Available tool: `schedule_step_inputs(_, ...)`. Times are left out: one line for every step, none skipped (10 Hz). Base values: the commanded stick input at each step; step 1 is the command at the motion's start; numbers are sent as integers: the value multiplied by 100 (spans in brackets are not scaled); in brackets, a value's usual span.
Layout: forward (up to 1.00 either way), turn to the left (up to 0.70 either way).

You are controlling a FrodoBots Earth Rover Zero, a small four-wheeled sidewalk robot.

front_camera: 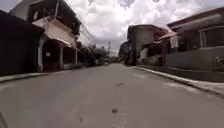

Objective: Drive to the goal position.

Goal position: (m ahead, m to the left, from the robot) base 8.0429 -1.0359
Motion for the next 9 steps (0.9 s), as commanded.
schedule_step_inputs(100, 0)
schedule_step_inputs(100, 0)
schedule_step_inputs(100, 0)
schedule_step_inputs(100, 0)
schedule_step_inputs(100, 0)
schedule_step_inputs(100, 0)
schedule_step_inputs(100, 0)
schedule_step_inputs(100, 0)
schedule_step_inputs(100, 0)
